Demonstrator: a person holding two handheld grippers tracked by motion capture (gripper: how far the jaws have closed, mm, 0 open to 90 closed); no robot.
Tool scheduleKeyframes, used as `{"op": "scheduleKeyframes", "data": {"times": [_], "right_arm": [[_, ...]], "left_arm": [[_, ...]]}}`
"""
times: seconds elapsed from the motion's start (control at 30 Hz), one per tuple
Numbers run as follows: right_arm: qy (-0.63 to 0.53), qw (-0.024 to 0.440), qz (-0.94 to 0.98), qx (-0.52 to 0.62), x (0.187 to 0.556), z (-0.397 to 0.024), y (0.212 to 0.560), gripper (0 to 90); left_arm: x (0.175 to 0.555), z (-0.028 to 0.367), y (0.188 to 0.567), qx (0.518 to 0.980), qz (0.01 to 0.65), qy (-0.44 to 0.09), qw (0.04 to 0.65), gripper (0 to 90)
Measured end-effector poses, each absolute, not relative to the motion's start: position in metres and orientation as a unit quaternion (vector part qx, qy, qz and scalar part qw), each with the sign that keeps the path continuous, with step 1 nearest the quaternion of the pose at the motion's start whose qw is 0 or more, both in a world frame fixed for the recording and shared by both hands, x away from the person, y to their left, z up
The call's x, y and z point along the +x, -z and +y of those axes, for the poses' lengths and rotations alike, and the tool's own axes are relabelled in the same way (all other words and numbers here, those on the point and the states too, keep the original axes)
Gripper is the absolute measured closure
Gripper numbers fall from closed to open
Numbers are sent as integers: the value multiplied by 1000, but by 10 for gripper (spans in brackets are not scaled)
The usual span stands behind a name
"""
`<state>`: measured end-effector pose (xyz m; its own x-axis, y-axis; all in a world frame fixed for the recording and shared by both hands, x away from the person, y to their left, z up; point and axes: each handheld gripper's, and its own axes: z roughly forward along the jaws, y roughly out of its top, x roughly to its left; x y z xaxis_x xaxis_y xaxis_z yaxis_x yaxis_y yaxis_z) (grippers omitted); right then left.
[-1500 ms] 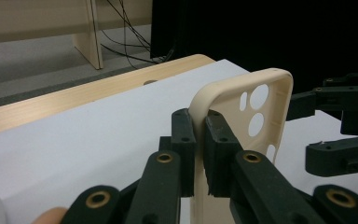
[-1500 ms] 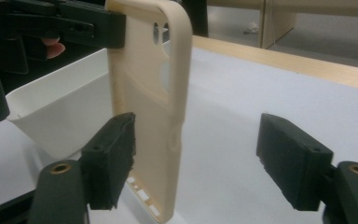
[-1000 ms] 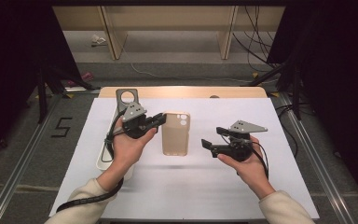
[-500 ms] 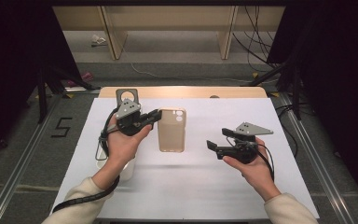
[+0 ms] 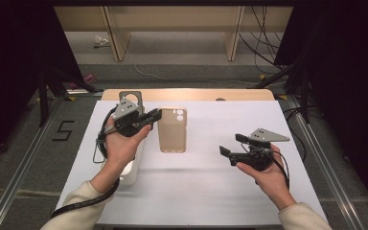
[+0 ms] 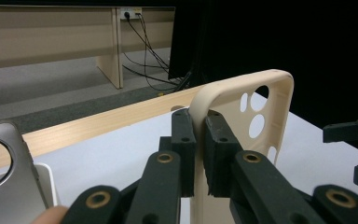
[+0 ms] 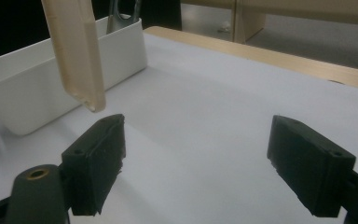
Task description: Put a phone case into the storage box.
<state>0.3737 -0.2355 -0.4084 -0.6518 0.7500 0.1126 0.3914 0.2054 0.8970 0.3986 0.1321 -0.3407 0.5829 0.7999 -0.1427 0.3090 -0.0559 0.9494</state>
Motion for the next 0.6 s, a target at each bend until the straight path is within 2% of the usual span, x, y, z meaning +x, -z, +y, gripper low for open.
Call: {"op": "scheduleKeyframes", "data": {"times": [0.6], "right_arm": [[-503,185,745,397,369,-255,411,196]], "left_arm": [[402,152,330,681,412,-232,560,839]]}}
